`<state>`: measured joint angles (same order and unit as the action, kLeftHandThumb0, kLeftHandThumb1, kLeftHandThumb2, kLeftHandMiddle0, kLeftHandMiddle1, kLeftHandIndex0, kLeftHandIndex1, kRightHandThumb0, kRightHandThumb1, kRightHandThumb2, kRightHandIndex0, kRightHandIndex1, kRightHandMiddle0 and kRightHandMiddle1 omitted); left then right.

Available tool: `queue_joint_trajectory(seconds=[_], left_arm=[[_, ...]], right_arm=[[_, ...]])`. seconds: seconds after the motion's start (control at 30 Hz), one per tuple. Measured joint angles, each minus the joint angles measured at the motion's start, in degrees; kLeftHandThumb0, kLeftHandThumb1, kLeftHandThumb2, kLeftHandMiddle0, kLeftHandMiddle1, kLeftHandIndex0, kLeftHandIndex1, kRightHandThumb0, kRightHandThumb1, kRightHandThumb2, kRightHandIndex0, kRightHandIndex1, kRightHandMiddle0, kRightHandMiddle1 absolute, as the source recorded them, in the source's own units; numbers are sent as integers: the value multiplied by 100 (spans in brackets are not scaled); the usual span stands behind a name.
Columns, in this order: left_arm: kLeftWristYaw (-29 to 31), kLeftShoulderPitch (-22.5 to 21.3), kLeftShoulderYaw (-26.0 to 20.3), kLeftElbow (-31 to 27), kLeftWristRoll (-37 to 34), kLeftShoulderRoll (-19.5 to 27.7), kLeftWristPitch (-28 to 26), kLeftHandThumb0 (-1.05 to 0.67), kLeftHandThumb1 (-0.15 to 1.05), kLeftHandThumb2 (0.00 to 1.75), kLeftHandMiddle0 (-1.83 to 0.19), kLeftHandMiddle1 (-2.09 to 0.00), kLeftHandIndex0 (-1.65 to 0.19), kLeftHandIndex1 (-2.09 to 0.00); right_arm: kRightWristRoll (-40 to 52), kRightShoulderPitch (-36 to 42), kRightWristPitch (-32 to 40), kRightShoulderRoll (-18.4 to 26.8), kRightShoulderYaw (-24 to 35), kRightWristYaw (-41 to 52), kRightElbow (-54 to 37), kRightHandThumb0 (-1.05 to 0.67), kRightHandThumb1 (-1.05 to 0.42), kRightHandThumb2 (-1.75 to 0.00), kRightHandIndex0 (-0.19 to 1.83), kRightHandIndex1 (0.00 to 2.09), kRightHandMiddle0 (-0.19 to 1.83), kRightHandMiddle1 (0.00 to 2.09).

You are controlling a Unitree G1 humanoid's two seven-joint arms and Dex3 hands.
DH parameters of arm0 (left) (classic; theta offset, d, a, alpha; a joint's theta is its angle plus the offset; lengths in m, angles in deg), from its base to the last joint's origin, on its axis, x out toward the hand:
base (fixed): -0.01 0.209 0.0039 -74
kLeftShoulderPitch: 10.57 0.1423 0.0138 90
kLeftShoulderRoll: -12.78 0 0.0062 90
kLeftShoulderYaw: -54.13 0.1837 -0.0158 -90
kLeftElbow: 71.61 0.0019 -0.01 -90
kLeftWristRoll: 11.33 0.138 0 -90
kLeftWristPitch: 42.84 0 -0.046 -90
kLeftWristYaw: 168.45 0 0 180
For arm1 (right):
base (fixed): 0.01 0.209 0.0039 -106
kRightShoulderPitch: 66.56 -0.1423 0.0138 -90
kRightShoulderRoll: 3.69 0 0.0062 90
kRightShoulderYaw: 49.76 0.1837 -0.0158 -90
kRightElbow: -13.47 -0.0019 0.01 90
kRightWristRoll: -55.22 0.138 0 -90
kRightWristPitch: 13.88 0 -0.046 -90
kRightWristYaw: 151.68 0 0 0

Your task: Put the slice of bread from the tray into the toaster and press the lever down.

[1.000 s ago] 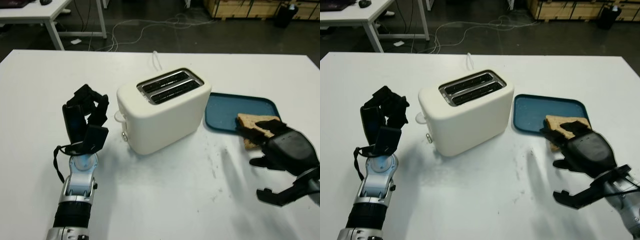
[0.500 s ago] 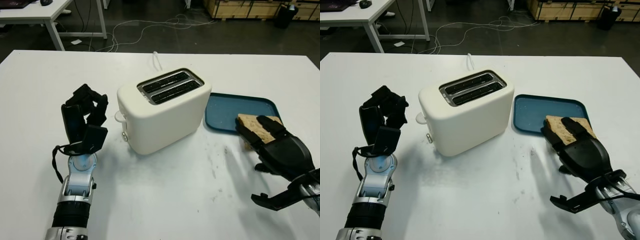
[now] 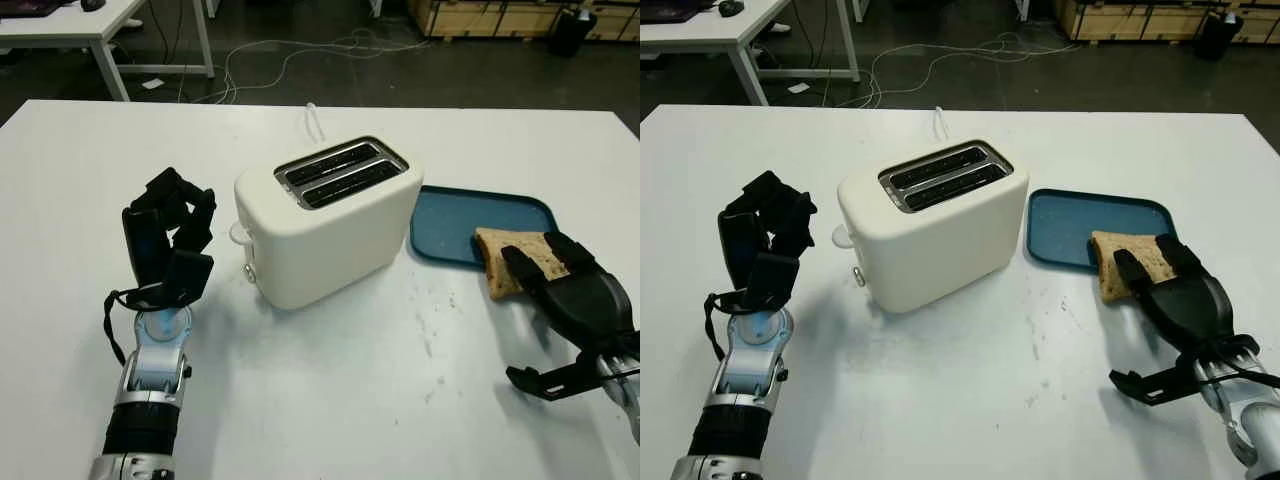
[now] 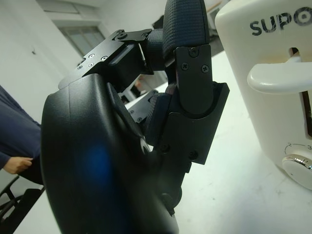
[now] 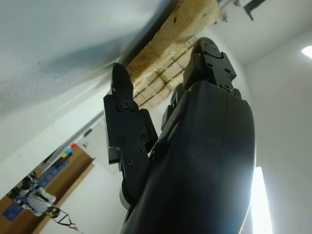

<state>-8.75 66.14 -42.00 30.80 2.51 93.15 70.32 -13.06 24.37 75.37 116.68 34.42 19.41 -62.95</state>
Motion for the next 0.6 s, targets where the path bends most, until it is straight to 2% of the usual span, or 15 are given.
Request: queue_joint_trajectory(seconds=[0.17, 0.47, 0.57, 0.6], left_arm=[[0, 0, -5, -4, 1, 1, 0, -83, 92, 38, -122, -156, -94, -154], [5, 0, -9, -13, -8, 3, 2, -82, 92, 37, -122, -155, -93, -153], [4, 0, -9, -10, -9, 4, 24, -83, 92, 38, -123, -155, -93, -153], [3, 0, -11, -9, -6, 5, 26, -83, 92, 38, -123, -155, -93, -154]], right_arm=[[86, -116, 101, 45, -159, -58, 151, -8, -92, -12, 3, 8, 5, 2], [504, -563, 83, 55, -493, -578, 887, -3, -92, -20, 0, 42, 9, 8], [690, -840, -14, 5, -681, -945, 1359, -6, -92, -20, 0, 65, 14, 14], [718, -944, -68, -10, -747, -1103, 1518, -14, -92, -16, 0, 86, 18, 22]])
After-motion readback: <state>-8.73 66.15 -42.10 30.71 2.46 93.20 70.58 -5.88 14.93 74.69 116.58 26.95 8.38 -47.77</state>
